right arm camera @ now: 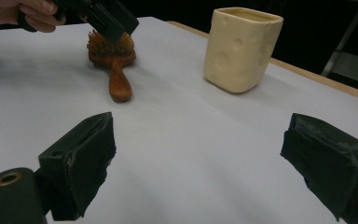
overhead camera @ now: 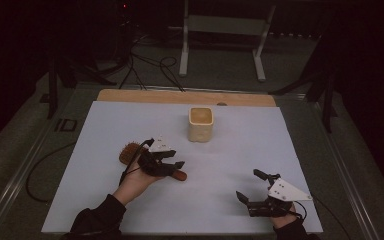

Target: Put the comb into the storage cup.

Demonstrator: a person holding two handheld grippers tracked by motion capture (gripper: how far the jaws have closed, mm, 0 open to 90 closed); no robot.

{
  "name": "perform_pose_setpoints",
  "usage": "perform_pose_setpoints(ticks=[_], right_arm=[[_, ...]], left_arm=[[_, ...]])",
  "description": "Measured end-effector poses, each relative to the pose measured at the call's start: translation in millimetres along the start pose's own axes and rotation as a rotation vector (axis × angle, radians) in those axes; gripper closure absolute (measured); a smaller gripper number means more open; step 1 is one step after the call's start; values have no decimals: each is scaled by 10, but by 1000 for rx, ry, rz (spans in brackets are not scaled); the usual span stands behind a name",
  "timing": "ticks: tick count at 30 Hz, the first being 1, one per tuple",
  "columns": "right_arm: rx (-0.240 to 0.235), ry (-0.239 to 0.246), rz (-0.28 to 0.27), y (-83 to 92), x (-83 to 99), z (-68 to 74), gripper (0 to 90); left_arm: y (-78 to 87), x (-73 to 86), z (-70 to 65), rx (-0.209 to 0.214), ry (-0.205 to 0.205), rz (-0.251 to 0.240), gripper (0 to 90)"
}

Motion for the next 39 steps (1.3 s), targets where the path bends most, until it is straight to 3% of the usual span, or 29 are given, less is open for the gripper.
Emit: perform_pose_setpoints(ticks=[2, 9, 16, 22, 31, 39], right_arm=[[-1, -3, -1, -3, 0, 0, 86], [-3, 0, 0, -6, -1, 1, 86], [-3, 3, 2, -8, -1, 2, 86], [-7, 4, 2, -10, 0, 0, 86], [-8, 8, 3, -13, -3, 4, 86], [-9, 9, 3, -15, -4, 2, 86]], left_arm=[[-43, 7, 0, -1, 11, 12, 554], [-183, 56, -29, 20, -14, 48, 734], [-316, 109, 1, -14, 17, 102, 897], [-384, 146, 0, -31, 41, 154, 900], [-430, 188, 9, -62, 26, 209, 900], [-417, 228, -16, -47, 28, 223, 900]])
Point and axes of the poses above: each handheld gripper's, and its own axes: y roughly backward along the jaws, x roughly out of its underside, z roughly to its left, the point moved 2 cm from there along -y, roughly forward along the jaws, and after that the axes turned 8 degrees about -x, right-handed, at the moved point
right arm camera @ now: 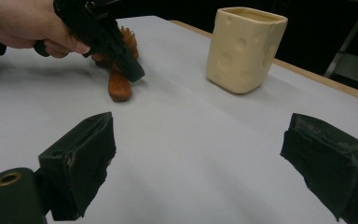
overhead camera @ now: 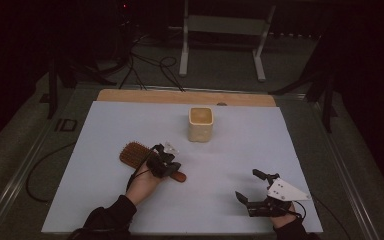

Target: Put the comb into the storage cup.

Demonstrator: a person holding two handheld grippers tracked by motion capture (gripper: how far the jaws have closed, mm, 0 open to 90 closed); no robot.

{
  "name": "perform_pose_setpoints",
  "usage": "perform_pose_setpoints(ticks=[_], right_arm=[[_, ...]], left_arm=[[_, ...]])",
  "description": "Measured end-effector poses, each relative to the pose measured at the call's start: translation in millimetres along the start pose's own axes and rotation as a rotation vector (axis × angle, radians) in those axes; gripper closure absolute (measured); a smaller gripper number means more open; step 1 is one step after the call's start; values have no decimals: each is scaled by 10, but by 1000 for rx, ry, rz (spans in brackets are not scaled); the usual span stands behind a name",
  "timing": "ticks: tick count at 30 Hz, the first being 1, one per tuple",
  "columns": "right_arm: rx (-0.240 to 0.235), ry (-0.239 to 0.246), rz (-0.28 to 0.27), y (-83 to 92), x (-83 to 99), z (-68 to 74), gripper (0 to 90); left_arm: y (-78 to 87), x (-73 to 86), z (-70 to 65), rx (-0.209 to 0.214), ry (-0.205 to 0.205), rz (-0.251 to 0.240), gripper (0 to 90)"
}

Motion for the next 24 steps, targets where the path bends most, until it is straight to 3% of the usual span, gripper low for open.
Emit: perform_pose_setpoints(ticks=[12, 24], right_arm=[[2, 2, 1, -2, -5, 2, 86], [0, -4, 1, -9, -5, 2, 86]], left_arm=[[182, 224, -17, -5, 14, 43, 900], [428, 495, 17, -22, -1, 88, 900]])
Point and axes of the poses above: each handheld gripper's, and its own axes: y roughly backward along the jaws, x roughly out of its underside, z roughly to its left, the point moved 2 cm from there along -y, roughly forward along the jaws, and after that the axes turned 8 degrees about -x, right-handed, at the moved point
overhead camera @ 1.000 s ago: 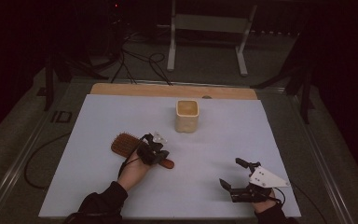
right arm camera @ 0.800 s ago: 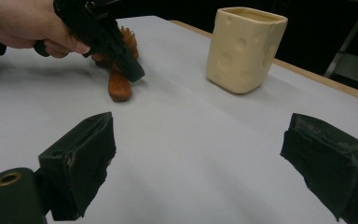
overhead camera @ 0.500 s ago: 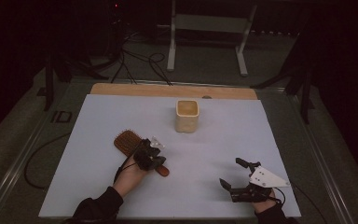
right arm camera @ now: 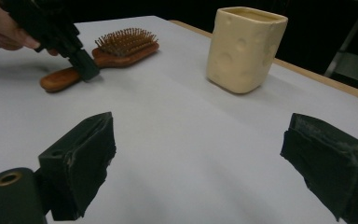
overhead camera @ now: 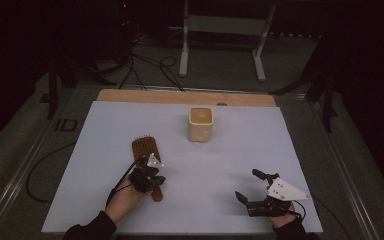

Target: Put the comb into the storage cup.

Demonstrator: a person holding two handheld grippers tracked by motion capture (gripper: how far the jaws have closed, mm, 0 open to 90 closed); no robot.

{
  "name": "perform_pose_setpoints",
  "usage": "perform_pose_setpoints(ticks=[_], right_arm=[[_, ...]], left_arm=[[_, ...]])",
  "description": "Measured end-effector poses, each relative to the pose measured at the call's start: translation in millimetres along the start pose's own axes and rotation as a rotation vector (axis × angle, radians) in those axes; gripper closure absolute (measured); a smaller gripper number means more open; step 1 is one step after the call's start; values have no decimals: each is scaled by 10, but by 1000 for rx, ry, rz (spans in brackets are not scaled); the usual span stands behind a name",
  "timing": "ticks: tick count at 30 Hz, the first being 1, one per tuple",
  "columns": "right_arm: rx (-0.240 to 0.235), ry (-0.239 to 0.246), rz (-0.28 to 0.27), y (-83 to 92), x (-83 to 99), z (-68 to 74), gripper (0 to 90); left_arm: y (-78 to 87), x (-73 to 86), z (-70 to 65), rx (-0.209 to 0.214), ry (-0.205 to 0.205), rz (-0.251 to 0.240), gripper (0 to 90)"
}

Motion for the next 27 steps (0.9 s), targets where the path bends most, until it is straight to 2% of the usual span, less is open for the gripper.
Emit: perform_pose_setpoints(ticks=[5, 13, 27], right_arm=[[-3, -3, 0, -5, -2, 5, 86], [-3, -4, -1, -6, -1, 2, 86], [-5, -5, 2, -22, 2, 1, 86]], left_arm=[[50, 110, 39, -15, -10, 25, 900], [130, 251, 135, -28, 18, 37, 900], [250, 422, 294, -68, 40, 64, 900]])
Point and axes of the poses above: each handheld gripper's, and its own axes: y roughly backward along the jaws, x roughly out of its underside, z roughly to its left, the point moved 2 cm from there along -y, roughly forward along the jaws, and after that the axes turned 8 degrees about -x, right-handed, at the moved point
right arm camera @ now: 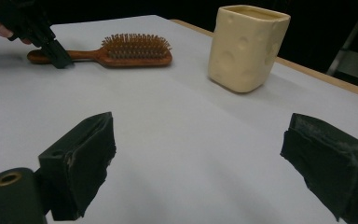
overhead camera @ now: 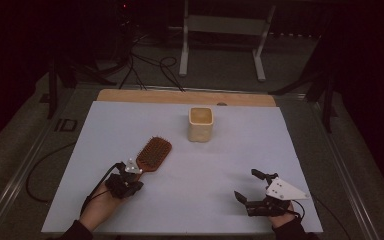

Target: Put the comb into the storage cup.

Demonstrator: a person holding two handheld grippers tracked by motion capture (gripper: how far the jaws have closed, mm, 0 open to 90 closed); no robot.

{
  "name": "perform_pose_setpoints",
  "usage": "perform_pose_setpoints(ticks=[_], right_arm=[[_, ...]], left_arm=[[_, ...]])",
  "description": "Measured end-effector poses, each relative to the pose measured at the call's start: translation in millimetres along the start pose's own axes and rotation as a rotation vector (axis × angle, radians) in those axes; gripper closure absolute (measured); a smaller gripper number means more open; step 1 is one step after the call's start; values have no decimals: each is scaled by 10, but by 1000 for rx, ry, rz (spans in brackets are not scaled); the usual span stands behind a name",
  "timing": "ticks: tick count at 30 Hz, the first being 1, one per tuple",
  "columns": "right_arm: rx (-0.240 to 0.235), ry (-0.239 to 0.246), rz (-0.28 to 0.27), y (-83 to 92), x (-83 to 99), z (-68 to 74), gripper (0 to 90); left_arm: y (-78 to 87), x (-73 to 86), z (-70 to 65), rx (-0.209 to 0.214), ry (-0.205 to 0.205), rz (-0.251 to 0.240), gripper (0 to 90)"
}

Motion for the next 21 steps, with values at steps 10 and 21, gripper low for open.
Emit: perform_pose_setpoints(ticks=[10, 21], right_arm=[[-4, -2, 1, -7, 2, -3, 86], [-6, -3, 2, -11, 2, 0, 86]], left_arm=[[46, 77, 143, -34, 5, 23, 900], [66, 119, 249, -50, 19, 37, 900]])
Point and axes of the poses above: each handheld gripper's, and its own axes: y roughly backward along the jaws, x roughly out of its underside, z roughly to its left, the point moved 2 cm from there along -y, roughly forward along the jaws, and after that the axes turned 8 degrees about -x, right-handed, at the moved point
